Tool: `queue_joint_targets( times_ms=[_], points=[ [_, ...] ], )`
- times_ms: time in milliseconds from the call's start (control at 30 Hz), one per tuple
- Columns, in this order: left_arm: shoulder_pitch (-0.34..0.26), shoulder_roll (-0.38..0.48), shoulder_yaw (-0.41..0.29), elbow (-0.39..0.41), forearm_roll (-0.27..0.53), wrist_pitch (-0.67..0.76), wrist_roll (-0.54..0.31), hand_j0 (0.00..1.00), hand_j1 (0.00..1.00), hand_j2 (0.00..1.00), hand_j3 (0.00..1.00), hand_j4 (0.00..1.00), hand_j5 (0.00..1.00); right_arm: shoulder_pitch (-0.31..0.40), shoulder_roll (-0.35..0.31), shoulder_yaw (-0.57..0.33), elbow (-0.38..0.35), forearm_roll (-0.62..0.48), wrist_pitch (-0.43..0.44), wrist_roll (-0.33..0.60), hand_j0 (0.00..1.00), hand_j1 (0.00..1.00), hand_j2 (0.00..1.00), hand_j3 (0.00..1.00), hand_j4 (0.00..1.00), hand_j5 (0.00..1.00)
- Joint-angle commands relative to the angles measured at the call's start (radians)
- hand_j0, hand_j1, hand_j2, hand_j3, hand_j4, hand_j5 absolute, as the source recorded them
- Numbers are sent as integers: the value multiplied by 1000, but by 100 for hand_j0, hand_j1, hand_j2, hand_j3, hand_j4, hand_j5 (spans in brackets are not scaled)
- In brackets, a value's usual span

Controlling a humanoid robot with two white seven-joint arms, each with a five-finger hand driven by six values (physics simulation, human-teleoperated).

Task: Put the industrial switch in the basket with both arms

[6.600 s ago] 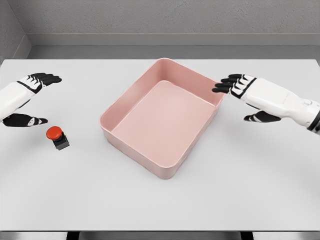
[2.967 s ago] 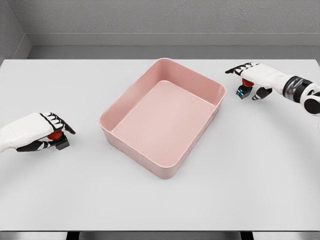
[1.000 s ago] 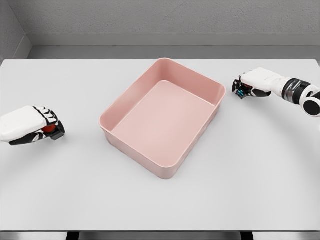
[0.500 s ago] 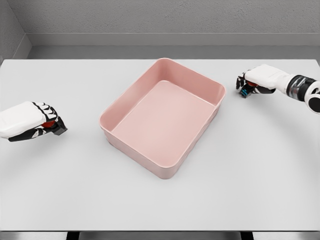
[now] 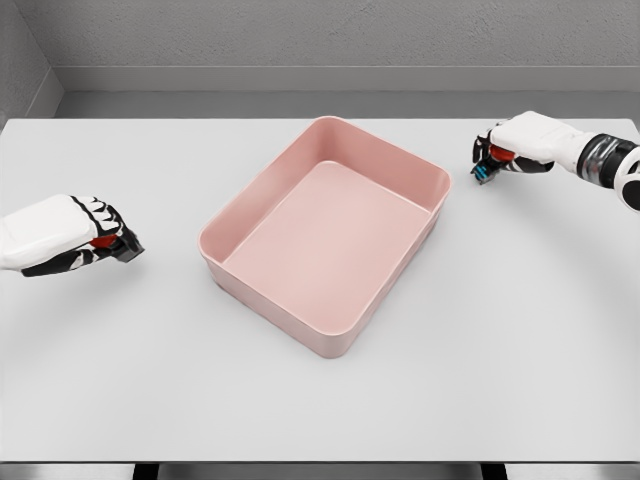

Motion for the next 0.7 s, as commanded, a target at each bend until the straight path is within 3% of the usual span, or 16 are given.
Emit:
queue_joint_targets(
  times_ms=[0, 167, 667],
  points=[
    [0, 1, 0, -5, 8, 1, 1, 53, 53, 53, 53, 53, 53, 0, -2, -2, -17, -5, -1, 1, 50, 50, 50, 50, 50, 50],
    [-2, 1, 2, -19, 21, 1, 1, 53, 53, 53, 53, 53, 53, -2, -1, -3, -22, -9, -1, 1, 50, 50, 50, 50, 50, 50],
    [-49, 1, 2, -56, 39, 1, 2, 53, 53, 53, 53, 53, 53, -25, -28, -9, -209, -13, -1, 6, 50, 50, 50, 50, 50, 50]
  ],
)
